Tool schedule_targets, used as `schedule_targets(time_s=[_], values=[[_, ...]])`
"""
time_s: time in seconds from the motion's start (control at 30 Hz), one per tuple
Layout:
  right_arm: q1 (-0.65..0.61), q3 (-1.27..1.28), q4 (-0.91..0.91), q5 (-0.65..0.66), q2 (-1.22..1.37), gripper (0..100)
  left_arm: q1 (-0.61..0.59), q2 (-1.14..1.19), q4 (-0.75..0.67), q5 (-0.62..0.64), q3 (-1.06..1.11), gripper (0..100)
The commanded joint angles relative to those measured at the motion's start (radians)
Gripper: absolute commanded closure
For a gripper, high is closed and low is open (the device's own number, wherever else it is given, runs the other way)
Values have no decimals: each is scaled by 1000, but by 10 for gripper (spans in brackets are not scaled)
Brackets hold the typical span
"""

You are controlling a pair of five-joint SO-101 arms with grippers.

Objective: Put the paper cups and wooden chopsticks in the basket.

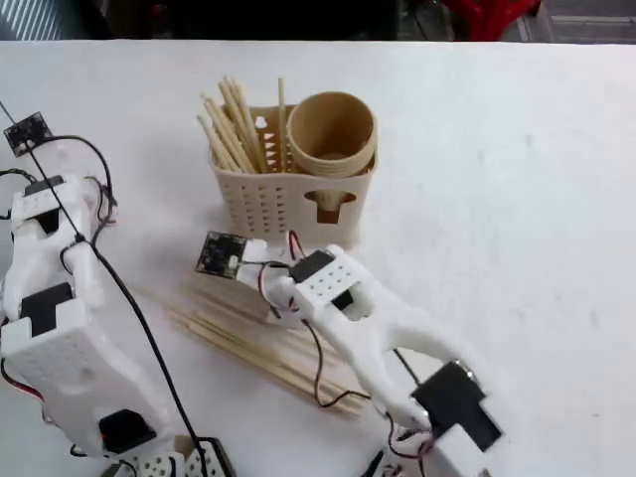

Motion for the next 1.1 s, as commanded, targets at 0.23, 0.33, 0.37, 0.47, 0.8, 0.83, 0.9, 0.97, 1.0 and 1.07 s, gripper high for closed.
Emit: schedule_targets(time_s=[0.23,0.33,0.37,0.47,0.8,0.83,0.9,0.97,1.0,1.07], values=[[4,118,65,-114,-615,982,13,-8,-21,9,-26,876],[1,100,125,-123,-756,982,13,-8,-21,9,-26,876],[-5,87,150,-123,-788,982,13,-8,-21,9,-26,876],[-12,48,226,-124,-799,980,13,-8,-21,9,-26,876],[-27,40,120,-18,-355,818,12,-8,-15,9,-26,876],[-27,40,84,-18,-302,824,12,-8,-15,9,-26,876],[-27,38,-1,-17,-208,836,12,-8,-15,9,-26,876],[-27,38,-73,-14,-133,839,12,-8,-17,9,-26,876],[-27,38,-97,-12,-102,839,13,-8,-18,9,-26,876],[-24,38,-130,-11,-59,839,13,-8,-18,9,-26,876]])
